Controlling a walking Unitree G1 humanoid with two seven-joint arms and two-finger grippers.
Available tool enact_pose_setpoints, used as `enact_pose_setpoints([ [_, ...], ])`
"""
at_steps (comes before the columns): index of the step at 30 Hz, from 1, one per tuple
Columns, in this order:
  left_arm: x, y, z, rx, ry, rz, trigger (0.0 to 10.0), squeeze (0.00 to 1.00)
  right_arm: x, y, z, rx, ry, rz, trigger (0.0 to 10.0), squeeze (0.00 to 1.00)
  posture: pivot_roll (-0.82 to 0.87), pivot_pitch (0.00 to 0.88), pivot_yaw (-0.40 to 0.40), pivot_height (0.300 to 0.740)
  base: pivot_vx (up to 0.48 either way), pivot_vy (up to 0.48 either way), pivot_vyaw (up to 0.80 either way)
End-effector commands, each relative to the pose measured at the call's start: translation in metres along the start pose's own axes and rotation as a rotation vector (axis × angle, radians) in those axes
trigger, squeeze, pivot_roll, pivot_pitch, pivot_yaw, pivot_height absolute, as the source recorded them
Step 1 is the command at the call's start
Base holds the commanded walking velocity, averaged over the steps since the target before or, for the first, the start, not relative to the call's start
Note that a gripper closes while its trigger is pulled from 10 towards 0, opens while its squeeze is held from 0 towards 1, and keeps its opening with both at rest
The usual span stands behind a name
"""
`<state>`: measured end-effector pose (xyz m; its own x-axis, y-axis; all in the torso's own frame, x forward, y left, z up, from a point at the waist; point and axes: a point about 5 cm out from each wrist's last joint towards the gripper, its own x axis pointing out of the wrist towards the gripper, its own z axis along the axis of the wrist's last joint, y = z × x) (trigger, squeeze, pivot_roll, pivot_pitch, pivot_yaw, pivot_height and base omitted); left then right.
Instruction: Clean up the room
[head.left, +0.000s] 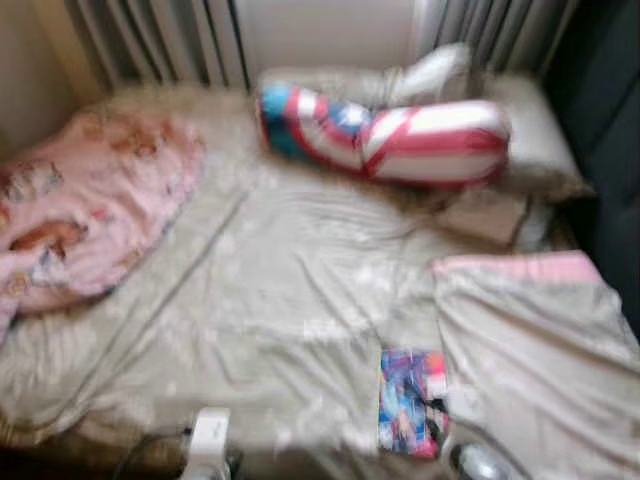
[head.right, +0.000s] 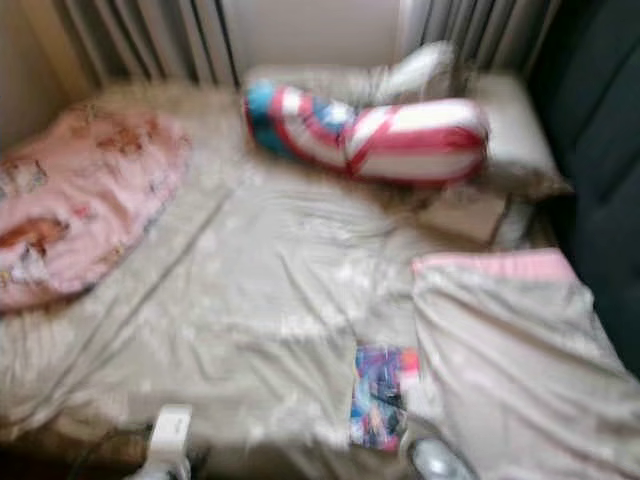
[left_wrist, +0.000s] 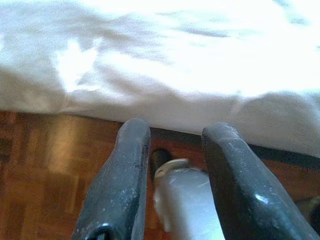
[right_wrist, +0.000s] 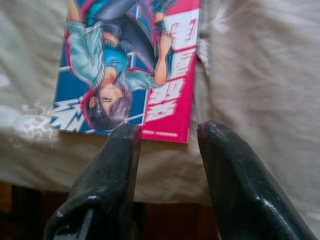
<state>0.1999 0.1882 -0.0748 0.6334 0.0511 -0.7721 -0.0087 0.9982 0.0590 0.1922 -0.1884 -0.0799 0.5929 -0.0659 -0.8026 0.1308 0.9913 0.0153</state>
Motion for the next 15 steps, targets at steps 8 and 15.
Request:
enact_pose_setpoints([
  [8,-0.006,0.009,-0.024,0.005,0.085,0.021,10.0,0.0,-0.001,0.013,-0.009,-0.028,0.039,0.028,10.0,0.0,-0.04,0.0,-0.017,0.74,0.0,0.0,0.0],
  [15,-0.006,0.011,-0.027,0.011,0.091,0.017,10.0,0.0,-0.001,0.023,-0.014,-0.046,0.049,0.045,10.0,0.0,-0.04,0.0,-0.016,0.74,0.0,0.0,0.0],
])
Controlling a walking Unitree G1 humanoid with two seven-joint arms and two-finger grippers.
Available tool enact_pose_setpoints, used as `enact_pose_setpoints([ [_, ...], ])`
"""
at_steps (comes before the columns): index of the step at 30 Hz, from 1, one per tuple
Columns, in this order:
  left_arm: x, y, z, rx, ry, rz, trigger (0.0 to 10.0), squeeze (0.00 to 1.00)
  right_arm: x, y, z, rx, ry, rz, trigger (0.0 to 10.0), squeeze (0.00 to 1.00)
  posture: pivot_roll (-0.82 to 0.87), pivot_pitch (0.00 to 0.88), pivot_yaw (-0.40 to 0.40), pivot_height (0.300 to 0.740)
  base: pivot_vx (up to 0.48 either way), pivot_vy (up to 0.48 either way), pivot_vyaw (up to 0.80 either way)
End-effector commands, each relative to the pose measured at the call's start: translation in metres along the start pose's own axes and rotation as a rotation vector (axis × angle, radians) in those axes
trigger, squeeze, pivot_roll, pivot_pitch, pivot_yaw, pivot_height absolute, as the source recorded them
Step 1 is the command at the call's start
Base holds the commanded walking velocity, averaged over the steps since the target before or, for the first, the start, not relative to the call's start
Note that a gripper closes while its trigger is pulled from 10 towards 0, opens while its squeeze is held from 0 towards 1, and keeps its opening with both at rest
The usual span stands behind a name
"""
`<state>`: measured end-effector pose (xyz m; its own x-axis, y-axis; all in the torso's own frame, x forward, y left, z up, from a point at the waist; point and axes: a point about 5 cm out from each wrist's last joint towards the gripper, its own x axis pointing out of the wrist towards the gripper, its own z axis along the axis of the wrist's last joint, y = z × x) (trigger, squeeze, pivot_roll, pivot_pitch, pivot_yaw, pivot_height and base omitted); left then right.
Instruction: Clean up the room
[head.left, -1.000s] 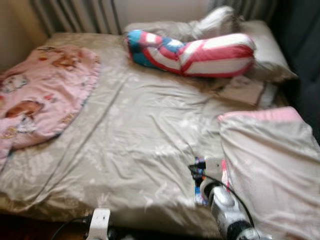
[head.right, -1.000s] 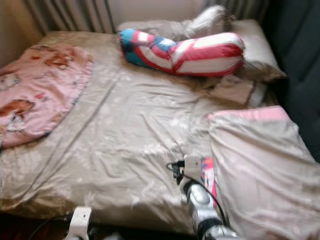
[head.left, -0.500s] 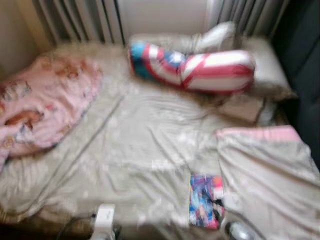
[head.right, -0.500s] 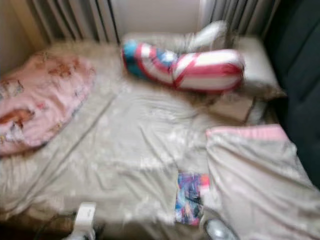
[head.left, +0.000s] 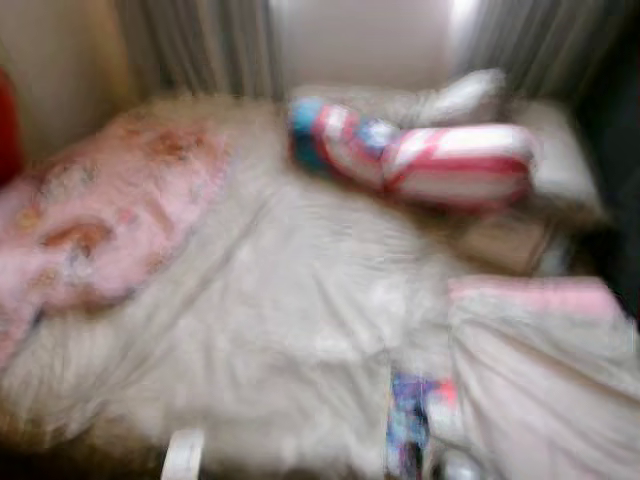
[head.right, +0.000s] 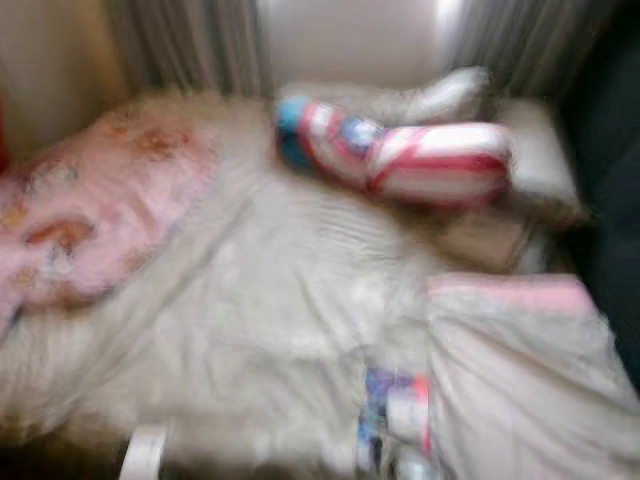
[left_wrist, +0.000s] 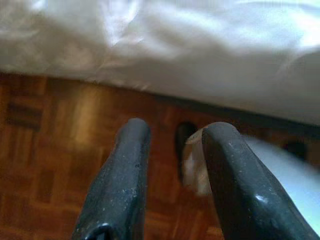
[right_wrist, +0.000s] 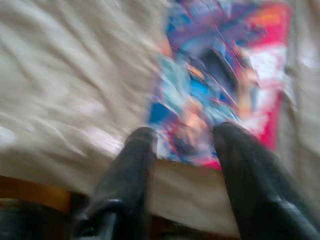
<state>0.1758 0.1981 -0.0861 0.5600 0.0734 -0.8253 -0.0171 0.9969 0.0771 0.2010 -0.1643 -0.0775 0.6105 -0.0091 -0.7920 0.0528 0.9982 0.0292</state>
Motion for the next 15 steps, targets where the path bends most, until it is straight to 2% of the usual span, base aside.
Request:
enact_pose_setpoints([
  [1,0.0,0.001,-0.001,0.007,0.0,-0.002,10.0,0.0,-0.003,-0.001,-0.02,0.01,0.065,-0.012,10.0,0.0,-0.04,0.0,-0.016,0.74,0.0,0.0,0.0],
  [9,0.0,0.001,0.002,0.001,-0.007,-0.003,10.0,0.0,-0.002,0.0,-0.016,-0.01,0.06,-0.004,10.0,0.0,-0.04,0.0,-0.016,0.74,0.0,0.0,0.0],
  [15,0.0,0.002,0.0,-0.001,-0.001,-0.002,10.0,0.0,-0.005,-0.022,-0.019,-0.023,0.066,-0.022,10.0,0.0,-0.04,0.011,-0.017,0.74,0.0,0.0,0.0],
])
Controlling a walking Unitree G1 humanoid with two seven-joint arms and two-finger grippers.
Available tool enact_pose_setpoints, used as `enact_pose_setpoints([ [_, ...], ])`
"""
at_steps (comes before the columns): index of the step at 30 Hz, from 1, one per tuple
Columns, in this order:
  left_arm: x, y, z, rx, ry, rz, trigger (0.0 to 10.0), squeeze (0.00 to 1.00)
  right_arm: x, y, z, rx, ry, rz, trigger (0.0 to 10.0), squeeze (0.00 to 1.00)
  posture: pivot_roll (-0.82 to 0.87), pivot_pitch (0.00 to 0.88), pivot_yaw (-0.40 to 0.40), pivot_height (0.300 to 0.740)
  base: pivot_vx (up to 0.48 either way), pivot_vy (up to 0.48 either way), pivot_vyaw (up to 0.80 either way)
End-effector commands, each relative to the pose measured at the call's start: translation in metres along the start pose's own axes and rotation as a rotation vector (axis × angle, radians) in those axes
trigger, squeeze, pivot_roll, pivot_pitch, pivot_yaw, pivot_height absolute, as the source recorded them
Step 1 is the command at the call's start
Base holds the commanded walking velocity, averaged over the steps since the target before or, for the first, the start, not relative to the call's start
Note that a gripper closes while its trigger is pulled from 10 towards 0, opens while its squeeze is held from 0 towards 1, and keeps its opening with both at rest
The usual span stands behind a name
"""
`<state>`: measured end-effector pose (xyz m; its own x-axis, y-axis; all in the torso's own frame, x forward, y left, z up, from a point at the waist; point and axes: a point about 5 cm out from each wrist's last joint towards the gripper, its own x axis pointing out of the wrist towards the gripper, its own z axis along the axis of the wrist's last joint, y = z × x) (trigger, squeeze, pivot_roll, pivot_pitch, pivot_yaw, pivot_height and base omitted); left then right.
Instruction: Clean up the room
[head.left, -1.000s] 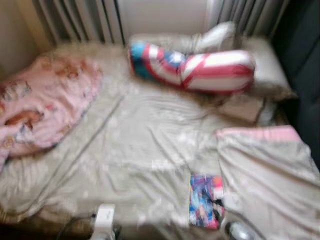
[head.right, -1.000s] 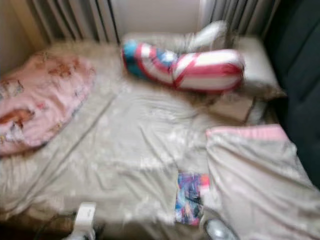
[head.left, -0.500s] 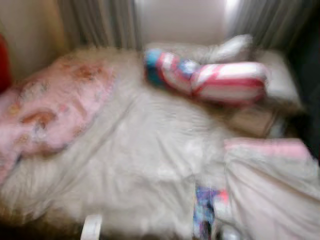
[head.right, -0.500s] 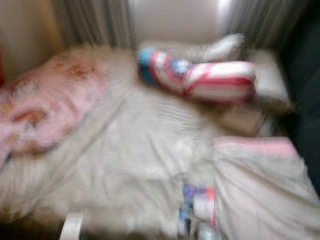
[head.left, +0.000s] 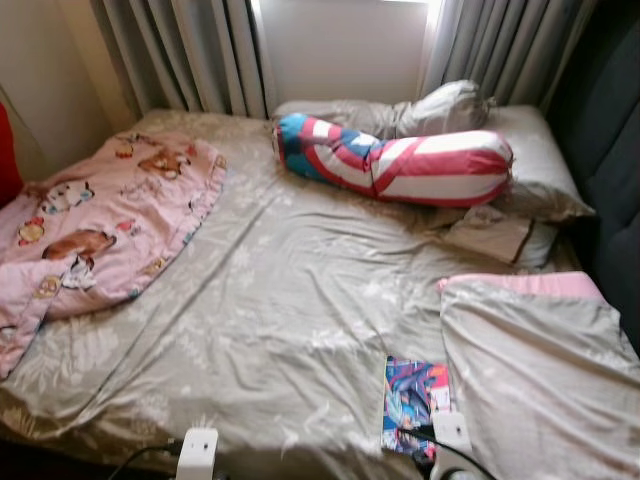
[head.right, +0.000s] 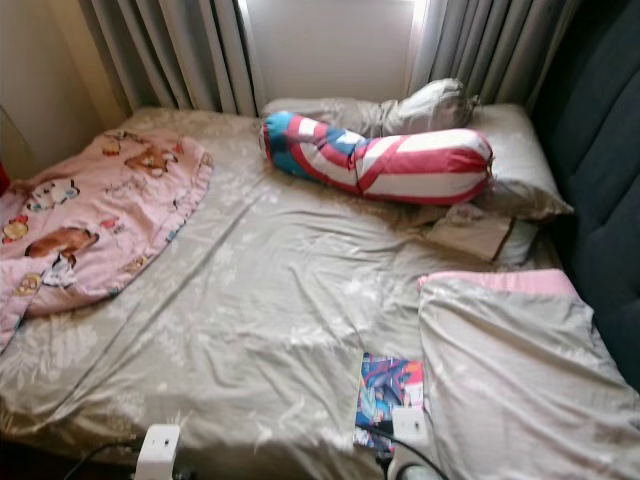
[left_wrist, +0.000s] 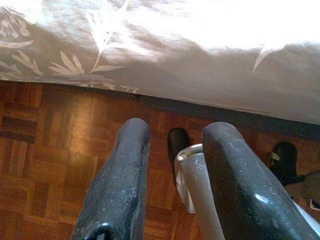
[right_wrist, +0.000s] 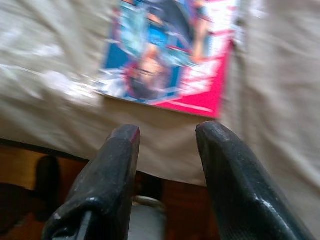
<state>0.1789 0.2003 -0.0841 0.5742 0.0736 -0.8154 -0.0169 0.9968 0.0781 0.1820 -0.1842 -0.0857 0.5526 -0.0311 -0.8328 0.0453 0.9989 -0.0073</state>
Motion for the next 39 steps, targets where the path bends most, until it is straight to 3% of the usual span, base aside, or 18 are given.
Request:
enact_pose_setpoints([
  [1,0.0,-0.001,-0.004,-0.001,0.016,-0.003,10.0,0.0,0.0,-0.001,0.0,0.004,-0.004,0.004,10.0,0.0,-0.04,0.011,-0.017,0.74,0.0,0.0,0.0],
  [6,0.0,0.0,-0.004,0.005,0.022,0.001,10.0,0.0,-0.002,-0.011,-0.002,-0.009,-0.003,-0.002,10.0,0.0,-0.04,0.022,-0.017,0.74,0.0,0.0,0.0],
  [17,0.0,0.0,-0.002,0.006,0.022,0.004,10.0,0.0,0.0,0.008,0.003,-0.103,-0.029,0.044,10.0,0.0,-0.04,0.031,-0.017,0.74,0.0,0.0,0.15],
  [28,0.0,-0.015,-0.006,0.01,0.018,-0.014,10.0,0.0,0.0,0.022,-0.003,-0.091,-0.018,0.052,10.0,0.0,-0.04,0.037,-0.017,0.74,0.0,0.453,0.22],
  [39,0.0,-0.012,-0.007,0.009,0.024,-0.009,10.0,0.0,0.0,0.023,-0.006,-0.102,-0.013,0.052,10.0,0.0,-0.04,0.041,-0.017,0.74,0.0,0.472,0.0],
])
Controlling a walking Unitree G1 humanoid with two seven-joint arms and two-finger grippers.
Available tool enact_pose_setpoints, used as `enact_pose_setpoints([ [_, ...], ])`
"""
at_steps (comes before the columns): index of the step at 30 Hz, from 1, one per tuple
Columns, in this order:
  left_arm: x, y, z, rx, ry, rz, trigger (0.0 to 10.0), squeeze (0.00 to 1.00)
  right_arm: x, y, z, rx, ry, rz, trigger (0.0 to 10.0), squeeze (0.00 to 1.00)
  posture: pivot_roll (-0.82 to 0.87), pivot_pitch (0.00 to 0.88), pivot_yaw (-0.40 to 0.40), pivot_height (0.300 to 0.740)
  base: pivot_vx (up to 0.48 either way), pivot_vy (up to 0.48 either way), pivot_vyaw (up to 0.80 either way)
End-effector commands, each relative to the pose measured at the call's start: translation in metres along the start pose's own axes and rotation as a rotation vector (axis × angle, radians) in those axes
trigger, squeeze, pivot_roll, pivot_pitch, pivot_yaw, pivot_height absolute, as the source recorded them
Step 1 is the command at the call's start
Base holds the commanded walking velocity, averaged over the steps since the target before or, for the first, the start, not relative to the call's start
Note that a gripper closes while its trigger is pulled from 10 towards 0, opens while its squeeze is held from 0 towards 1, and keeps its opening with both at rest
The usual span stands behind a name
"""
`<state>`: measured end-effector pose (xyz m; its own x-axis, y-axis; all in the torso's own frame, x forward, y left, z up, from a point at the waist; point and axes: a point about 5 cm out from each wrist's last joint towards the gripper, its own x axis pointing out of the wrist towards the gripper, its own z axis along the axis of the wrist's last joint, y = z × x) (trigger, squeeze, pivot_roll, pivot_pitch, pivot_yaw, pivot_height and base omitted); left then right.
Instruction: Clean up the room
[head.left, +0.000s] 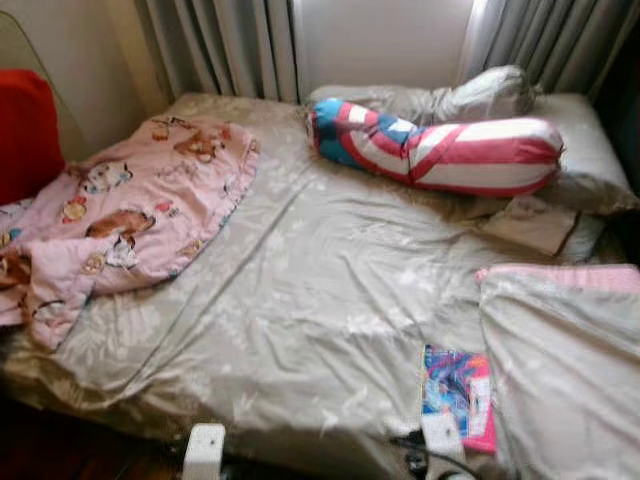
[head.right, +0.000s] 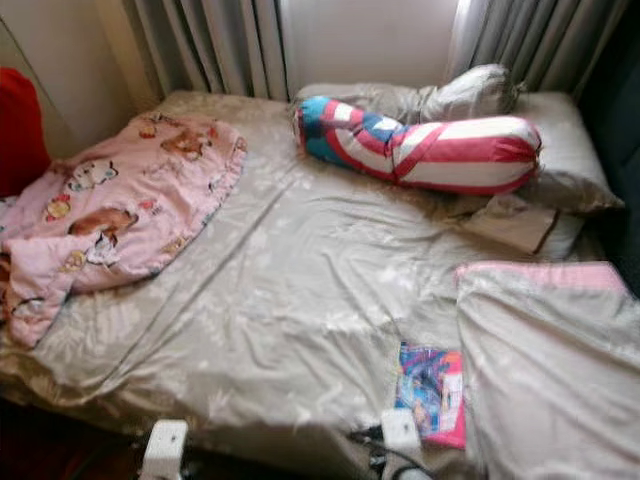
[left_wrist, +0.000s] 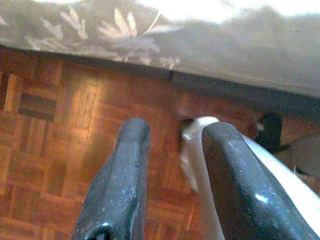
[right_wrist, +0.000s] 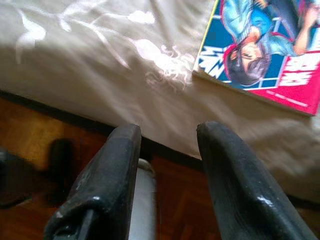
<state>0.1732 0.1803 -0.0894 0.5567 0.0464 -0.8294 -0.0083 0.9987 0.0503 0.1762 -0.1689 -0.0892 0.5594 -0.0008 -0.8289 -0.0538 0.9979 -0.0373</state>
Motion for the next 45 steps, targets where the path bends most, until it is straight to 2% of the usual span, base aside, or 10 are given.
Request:
enact_pose_setpoints([
  [1,-0.0003,0.008,0.0004,0.018,0.003,0.019,10.0,0.0,0.0008,0.0079,0.0024,-0.003,-0.005,0.021,10.0,0.0,-0.04,0.041,-0.017,0.74,0.0,0.472,0.0],
  [26,-0.0005,0.009,-0.0008,0.009,0.009,0.02,10.0,0.0,0.0008,0.0117,0.001,-0.038,0.007,0.029,10.0,0.0,-0.05,0.0,-0.008,0.74,0.0,0.472,0.0],
  [45,-0.0003,0.0089,0.0005,-0.002,0.004,0.023,10.0,0.0,0.0011,0.0122,0.0024,-0.036,0.006,0.034,10.0,0.0,-0.05,0.026,-0.013,0.74,0.0,0.472,0.0],
])
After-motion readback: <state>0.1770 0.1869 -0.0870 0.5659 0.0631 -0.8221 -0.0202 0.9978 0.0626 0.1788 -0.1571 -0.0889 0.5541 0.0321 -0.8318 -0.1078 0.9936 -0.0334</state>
